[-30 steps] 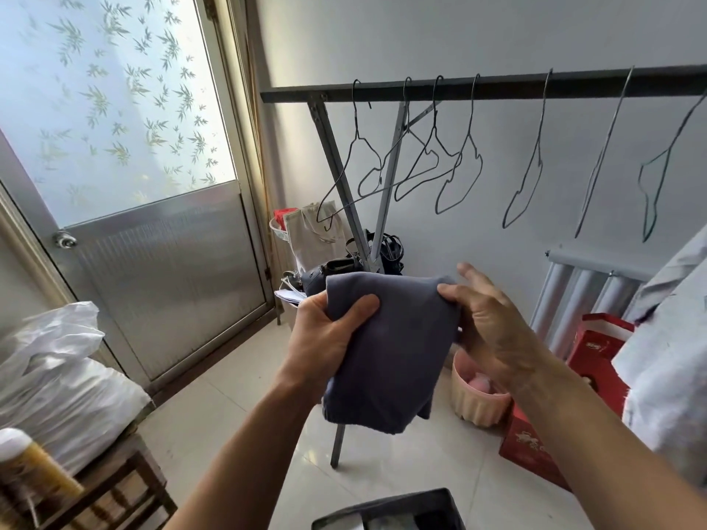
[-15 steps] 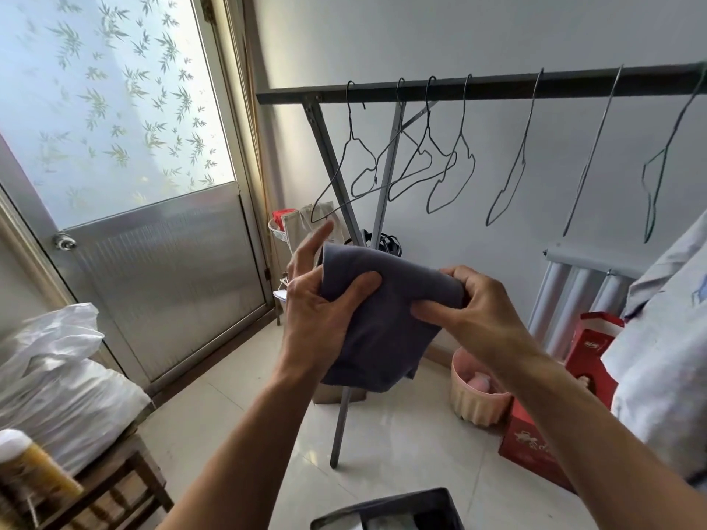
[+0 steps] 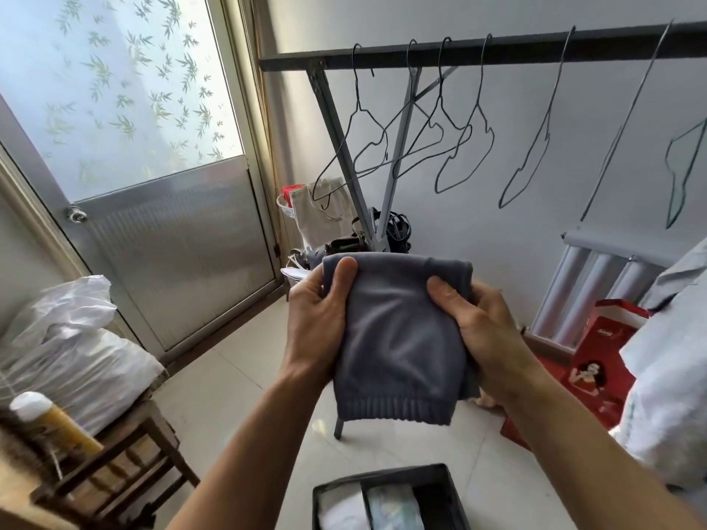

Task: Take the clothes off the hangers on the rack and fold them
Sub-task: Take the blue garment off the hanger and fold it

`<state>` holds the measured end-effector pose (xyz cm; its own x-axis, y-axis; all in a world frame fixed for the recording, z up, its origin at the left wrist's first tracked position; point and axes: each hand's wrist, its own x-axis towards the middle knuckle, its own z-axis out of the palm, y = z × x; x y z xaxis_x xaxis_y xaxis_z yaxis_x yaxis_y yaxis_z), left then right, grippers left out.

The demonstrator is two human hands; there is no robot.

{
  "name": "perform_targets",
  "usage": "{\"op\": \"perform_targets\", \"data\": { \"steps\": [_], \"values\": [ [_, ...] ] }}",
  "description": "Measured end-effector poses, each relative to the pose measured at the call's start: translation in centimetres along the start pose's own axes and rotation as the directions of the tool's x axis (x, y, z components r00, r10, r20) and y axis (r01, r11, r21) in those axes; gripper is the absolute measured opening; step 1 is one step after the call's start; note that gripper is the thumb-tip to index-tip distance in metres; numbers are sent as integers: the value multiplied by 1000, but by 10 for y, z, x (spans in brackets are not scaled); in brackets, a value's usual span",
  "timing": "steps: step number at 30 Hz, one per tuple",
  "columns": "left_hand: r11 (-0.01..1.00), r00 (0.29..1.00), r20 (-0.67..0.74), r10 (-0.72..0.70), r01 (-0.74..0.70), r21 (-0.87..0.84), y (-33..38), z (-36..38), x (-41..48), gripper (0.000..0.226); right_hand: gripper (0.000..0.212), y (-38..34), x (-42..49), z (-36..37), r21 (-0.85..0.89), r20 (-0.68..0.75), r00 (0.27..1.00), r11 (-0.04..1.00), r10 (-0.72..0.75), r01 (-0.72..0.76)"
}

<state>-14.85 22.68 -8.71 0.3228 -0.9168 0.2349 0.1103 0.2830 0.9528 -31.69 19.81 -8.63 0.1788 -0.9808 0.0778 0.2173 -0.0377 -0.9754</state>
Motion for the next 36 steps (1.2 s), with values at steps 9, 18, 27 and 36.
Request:
{"op": "perform_targets", "data": {
  "steps": [9,18,27,36],
  "values": [
    [963,944,193,-268,268,25,-39,-7,-3,93,39,37,21,-22,283,51,948,906,315,-316],
    [927,929,-21,-368,369,73,-143,-23,11,59,49,163,39,-43,321,-21,879,835,477,-446],
    [796,797,3,-603,603,-53,-252,-51,20,52,44,258,75,-51,282,-209,805,822,556,-494],
    [667,671,-19,-741,738,102,-419,-88,1,44,42,421,85,-85,138,-278,653,702,704,-699]
  ]
}}
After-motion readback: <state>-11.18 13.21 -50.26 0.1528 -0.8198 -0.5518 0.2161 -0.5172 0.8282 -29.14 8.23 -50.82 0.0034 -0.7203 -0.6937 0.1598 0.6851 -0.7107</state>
